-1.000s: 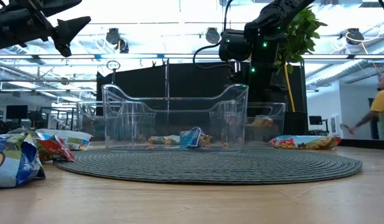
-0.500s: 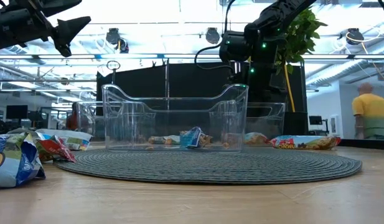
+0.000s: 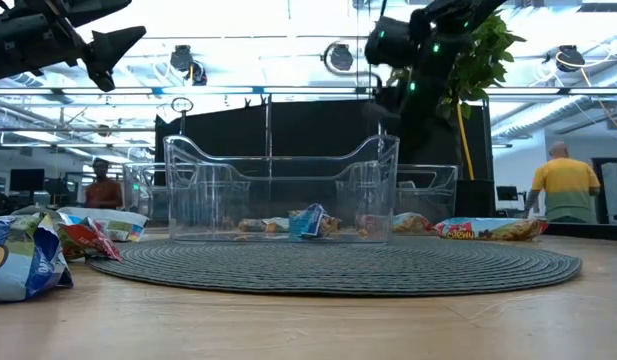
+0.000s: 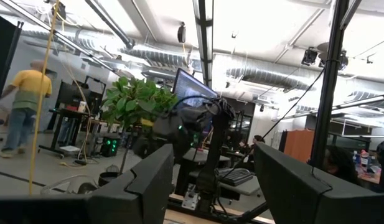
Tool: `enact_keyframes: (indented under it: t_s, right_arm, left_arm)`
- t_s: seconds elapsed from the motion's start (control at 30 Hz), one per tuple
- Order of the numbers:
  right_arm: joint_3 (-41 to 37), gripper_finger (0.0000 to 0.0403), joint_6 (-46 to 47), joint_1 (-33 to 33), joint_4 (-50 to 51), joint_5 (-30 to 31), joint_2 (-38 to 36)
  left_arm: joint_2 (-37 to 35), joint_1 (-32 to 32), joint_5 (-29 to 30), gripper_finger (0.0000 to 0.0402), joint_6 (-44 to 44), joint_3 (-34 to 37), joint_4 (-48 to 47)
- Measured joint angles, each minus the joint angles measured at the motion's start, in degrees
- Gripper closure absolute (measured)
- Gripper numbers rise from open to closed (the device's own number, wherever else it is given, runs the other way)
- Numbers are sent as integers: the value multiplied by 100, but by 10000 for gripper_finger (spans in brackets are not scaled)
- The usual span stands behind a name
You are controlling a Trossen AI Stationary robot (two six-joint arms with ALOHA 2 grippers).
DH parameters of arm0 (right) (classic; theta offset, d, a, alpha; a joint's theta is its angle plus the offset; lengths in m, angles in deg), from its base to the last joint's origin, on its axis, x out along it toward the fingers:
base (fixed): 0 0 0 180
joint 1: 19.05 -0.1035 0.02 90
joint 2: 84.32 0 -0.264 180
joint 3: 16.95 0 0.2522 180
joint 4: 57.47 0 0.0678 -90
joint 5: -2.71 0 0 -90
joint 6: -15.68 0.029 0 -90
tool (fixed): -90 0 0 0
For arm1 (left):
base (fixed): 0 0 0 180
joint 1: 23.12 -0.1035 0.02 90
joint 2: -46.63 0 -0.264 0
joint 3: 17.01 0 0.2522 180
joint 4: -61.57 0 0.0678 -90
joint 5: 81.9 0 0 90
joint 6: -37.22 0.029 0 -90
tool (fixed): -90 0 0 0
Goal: Pick and place Granola Bars by type
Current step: Put the red granola bar into the top right transparent bin
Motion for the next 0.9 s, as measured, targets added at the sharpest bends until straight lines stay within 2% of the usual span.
enact_keyframes:
  t_s: [0.17,0.4,0.6,0.9]
  right_arm:
    - [11,329,-352,-230,-420,-12,-597]
    - [13,328,-740,-712,-313,-32,-1351]
    - [17,328,-875,-1221,215,-20,-1868]
    - [17,328,-462,-1992,1563,-34,-2335]
  left_arm:
    - [2,1,0,176,0,0,0]
    - [1,1,0,176,0,0,0]
    - [2,0,0,176,0,0,1]
    - [2,1,0,176,0,0,0]
